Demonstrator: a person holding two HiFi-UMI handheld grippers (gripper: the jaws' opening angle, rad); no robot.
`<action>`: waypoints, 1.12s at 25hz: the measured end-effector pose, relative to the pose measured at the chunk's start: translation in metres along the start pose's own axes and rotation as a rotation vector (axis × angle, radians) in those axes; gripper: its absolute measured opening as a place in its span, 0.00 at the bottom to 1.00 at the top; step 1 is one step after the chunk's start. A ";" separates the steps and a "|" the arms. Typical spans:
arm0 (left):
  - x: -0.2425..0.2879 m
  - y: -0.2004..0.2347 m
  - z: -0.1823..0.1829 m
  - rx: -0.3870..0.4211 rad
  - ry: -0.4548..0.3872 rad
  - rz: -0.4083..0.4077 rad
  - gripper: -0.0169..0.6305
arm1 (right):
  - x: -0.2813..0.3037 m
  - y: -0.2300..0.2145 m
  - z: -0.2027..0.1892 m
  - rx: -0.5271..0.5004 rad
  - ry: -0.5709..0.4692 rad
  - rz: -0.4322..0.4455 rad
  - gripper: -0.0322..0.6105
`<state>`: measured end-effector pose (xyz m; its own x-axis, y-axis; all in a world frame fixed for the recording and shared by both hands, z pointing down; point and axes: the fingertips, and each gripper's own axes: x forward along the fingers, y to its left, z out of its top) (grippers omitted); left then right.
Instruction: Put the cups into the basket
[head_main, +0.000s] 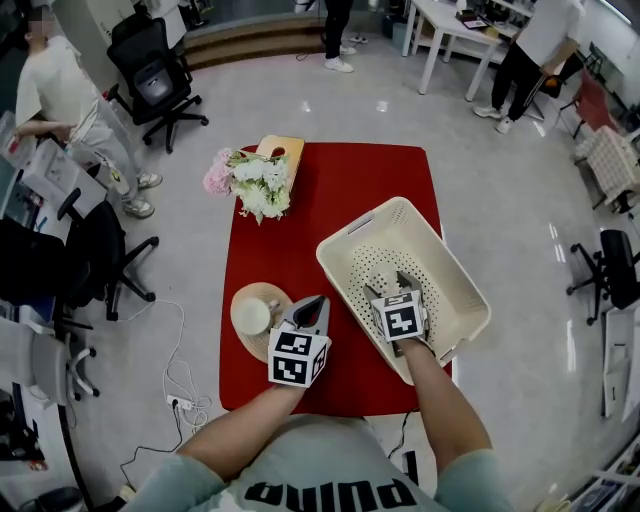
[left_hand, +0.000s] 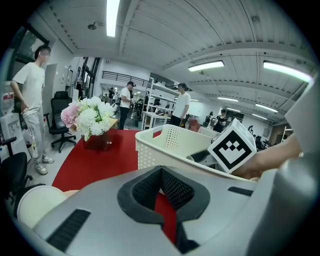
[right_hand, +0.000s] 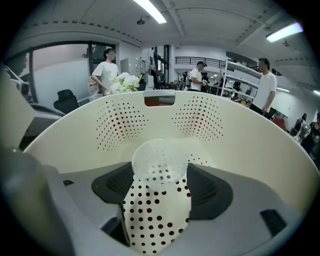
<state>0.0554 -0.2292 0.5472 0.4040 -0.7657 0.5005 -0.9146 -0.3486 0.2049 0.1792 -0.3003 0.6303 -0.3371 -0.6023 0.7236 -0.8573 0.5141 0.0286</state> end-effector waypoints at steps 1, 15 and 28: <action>-0.001 0.000 0.000 -0.001 -0.001 -0.001 0.03 | -0.002 0.001 -0.002 0.003 0.003 0.006 0.55; -0.015 -0.008 0.009 0.010 -0.034 -0.026 0.03 | -0.076 0.000 0.034 0.050 -0.180 -0.028 0.57; -0.060 -0.016 0.031 0.043 -0.126 -0.064 0.03 | -0.169 0.034 0.059 0.100 -0.381 -0.097 0.13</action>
<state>0.0461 -0.1946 0.4878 0.4627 -0.8020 0.3778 -0.8865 -0.4193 0.1957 0.1840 -0.2173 0.4680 -0.3565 -0.8379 0.4132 -0.9195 0.3930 0.0035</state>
